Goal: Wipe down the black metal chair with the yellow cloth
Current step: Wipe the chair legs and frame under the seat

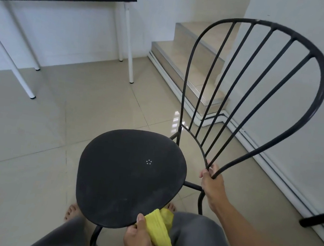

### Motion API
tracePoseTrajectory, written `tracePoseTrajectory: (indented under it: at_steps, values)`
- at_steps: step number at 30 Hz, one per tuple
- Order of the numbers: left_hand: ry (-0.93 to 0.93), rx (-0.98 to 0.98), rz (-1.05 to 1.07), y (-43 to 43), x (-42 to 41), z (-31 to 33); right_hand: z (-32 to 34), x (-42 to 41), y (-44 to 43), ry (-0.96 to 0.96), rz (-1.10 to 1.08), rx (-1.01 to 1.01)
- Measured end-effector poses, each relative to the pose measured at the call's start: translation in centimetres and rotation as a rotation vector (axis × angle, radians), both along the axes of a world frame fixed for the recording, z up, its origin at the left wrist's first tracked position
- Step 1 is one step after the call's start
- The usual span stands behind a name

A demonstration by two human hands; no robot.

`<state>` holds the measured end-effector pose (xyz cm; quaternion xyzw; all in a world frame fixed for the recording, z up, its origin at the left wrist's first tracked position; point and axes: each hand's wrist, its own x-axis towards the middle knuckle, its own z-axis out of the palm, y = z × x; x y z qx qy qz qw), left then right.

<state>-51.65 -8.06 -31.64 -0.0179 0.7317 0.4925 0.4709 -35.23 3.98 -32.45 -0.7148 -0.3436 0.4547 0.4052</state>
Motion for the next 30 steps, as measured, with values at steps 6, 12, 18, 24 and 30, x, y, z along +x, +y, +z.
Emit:
tracePoseTrajectory:
  at_steps: [6, 12, 18, 24, 30]
  values:
    - [-0.047, -0.014, -0.002, -0.2, -0.6, -0.8, -0.5, -0.1, -0.9, -0.005, 0.074, -0.014]
    - [-0.080, -0.005, 0.036, -0.3, -0.9, -1.4, -1.4, -0.2, -1.2, -0.009, 0.101, 0.009]
    - [-0.048, -0.023, 0.013, -0.5, -0.8, -1.2, -1.7, -0.1, -1.1, -0.024, 0.104, 0.010]
    - [-0.105, 0.050, 0.073, -0.5, -0.8, -1.2, -1.8, -0.1, -1.1, -0.039, 0.117, 0.003]
    - [-0.284, 0.087, -0.140, -1.1, -2.3, -2.4, -1.8, 0.0, -1.0, -0.080, 0.132, -0.025]
